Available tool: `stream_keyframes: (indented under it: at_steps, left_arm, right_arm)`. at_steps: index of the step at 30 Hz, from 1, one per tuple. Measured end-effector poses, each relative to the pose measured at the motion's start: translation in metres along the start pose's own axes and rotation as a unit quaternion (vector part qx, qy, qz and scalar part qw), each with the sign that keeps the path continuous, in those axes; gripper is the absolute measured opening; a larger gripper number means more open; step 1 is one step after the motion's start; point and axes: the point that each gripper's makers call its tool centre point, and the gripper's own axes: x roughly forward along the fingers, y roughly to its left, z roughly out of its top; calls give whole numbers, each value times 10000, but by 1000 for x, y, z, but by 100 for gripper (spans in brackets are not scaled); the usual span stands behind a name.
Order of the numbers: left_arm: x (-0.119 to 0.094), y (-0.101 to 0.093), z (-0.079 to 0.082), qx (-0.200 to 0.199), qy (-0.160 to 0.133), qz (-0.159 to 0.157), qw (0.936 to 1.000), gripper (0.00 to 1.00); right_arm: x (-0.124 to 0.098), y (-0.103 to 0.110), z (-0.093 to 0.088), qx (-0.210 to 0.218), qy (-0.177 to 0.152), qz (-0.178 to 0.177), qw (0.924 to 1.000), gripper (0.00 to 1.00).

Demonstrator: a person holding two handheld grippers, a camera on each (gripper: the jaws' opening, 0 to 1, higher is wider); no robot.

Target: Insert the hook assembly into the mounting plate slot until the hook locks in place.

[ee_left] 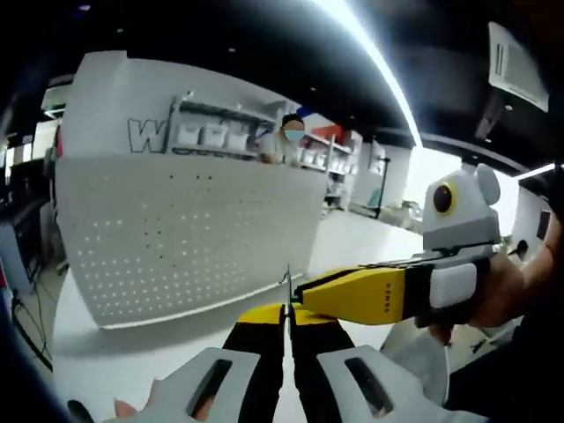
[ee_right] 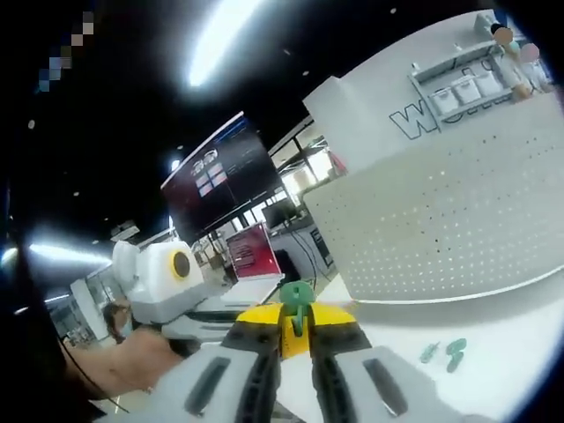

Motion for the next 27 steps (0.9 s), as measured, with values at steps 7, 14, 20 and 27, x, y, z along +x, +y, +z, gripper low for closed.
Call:
stream_keyframes:
  at_steps: [7, 14, 20, 27]
  left_arm:
    - [-1, 2, 1, 192, -67, 95, 9997, 1]
    - [-6, 10, -5, 129, -15, 276, 9995, 1]
    - [-11, 15, -13, 70, 39, 327, 9994, 1]
    - [-13, 16, -15, 98, 9, 324, 9994, 2]
  right_arm:
    - [1, -1, -2, 66, 56, 2, 10000, 4]
    - [8, 4, -11, 212, 126, -7, 9997, 2]
    - [13, 5, -18, 120, 247, 31, 9996, 1]
    - [16, 7, -21, -104, 307, 104, 9994, 0]
